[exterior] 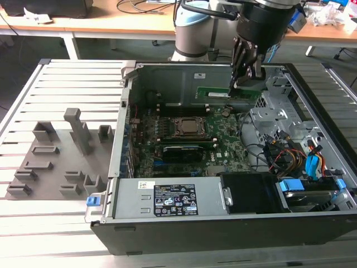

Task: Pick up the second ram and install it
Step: 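Insert the second ram into the second slot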

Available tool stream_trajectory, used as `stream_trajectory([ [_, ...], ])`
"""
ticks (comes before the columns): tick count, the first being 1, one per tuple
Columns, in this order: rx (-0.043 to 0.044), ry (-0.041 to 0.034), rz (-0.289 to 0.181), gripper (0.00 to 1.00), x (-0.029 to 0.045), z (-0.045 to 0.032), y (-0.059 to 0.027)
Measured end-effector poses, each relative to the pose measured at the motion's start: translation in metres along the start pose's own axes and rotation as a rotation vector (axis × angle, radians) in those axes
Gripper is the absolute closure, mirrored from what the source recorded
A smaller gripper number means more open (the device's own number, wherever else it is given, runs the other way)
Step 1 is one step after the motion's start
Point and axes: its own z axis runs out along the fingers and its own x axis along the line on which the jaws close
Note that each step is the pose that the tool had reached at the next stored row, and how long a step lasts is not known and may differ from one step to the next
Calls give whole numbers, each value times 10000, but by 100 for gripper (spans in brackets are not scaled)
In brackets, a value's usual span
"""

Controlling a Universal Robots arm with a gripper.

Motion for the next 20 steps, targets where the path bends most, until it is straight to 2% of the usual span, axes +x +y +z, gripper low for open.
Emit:
stream_trajectory([
  [18,0,0,-1,87,6,206,-14],
  [20,-1,1,-1,87,8,253,-18],
])
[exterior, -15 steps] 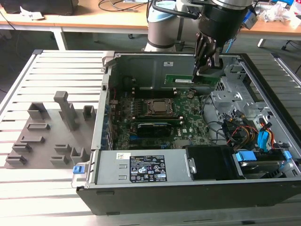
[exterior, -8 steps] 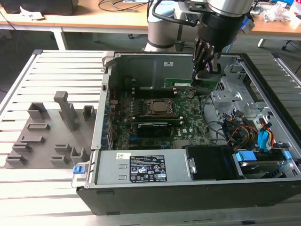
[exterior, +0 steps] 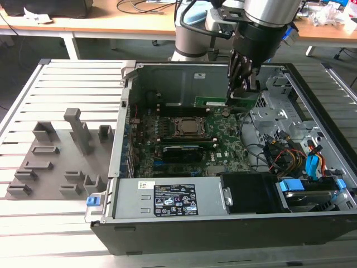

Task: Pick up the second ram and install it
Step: 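Insert the second ram into the second slot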

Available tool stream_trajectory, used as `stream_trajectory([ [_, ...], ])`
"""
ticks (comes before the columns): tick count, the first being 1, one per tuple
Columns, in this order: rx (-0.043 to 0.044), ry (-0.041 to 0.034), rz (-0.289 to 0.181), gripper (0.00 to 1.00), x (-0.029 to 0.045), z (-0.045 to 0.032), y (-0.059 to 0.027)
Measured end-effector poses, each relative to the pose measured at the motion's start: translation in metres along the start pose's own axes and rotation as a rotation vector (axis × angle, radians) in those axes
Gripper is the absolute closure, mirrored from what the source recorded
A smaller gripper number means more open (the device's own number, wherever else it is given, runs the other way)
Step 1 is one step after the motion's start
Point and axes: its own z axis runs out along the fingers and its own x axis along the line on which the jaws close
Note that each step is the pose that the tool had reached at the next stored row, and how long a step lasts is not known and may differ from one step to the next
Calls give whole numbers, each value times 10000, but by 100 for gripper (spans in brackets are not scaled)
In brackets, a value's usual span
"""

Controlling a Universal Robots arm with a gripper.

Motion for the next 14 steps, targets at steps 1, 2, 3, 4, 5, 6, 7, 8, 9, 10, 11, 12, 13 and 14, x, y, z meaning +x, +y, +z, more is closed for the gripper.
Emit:
stream_trajectory([
  [1,0,0,0,87,0,15,-1],
  [2,0,-1,0,87,1,36,-2],
  [3,0,0,0,87,1,44,-3],
  [4,1,-1,0,87,1,49,-3],
  [5,1,-1,0,87,2,60,-4],
  [6,1,0,0,87,2,65,-4],
  [7,1,-1,0,87,2,72,-4],
  [8,0,0,0,87,2,78,-5],
  [9,0,0,0,87,2,84,-5],
  [10,1,-2,0,87,3,96,-6],
  [11,0,0,0,87,3,110,-7],
  [12,0,-1,0,87,3,119,-8],
  [13,0,-1,0,87,4,125,-8],
  [14,0,0,0,87,4,136,-9],
])
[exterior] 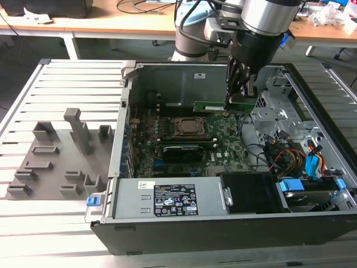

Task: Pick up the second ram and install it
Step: 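Insert the second ram into the second slot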

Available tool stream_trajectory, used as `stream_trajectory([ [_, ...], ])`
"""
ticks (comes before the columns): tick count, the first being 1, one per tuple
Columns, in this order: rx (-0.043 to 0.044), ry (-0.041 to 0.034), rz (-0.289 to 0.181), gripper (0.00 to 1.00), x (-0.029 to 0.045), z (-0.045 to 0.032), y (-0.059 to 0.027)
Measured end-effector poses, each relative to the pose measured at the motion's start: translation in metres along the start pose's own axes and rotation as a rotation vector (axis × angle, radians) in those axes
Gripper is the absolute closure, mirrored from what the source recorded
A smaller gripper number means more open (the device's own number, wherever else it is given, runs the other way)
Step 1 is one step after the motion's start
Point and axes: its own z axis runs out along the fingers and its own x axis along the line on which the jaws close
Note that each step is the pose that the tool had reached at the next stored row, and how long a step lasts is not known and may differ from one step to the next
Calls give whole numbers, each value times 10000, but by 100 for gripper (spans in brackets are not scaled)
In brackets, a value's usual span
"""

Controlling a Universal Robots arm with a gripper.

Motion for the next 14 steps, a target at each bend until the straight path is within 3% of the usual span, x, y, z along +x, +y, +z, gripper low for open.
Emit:
stream_trajectory([
  [14,0,0,0,87,5,178,-14],
])
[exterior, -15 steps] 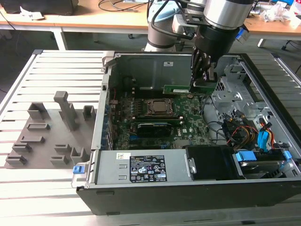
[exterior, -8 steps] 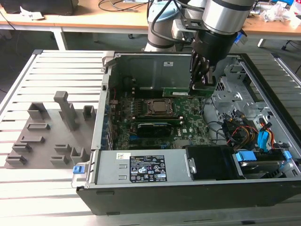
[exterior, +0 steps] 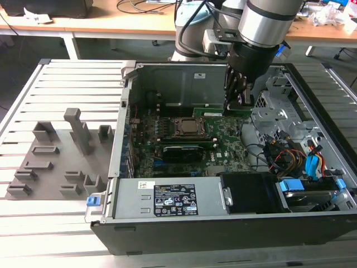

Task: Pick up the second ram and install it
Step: 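Insert the second ram into the second slot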

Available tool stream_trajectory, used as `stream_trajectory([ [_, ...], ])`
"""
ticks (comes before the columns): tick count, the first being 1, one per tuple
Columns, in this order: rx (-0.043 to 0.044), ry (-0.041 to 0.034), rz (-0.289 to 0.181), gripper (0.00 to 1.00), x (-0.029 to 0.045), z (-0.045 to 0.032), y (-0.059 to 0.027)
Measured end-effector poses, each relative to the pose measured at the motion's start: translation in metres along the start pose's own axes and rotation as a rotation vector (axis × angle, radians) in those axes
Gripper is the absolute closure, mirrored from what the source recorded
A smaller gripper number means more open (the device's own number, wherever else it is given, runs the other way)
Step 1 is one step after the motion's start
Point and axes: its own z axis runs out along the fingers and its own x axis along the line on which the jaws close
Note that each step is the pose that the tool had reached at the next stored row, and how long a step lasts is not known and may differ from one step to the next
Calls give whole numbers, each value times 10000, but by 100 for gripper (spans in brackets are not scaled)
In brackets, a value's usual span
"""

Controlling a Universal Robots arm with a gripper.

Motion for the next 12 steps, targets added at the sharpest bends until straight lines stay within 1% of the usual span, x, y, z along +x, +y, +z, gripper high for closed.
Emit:
stream_trajectory([
  [12,0,0,0,87,4,133,-10],
])
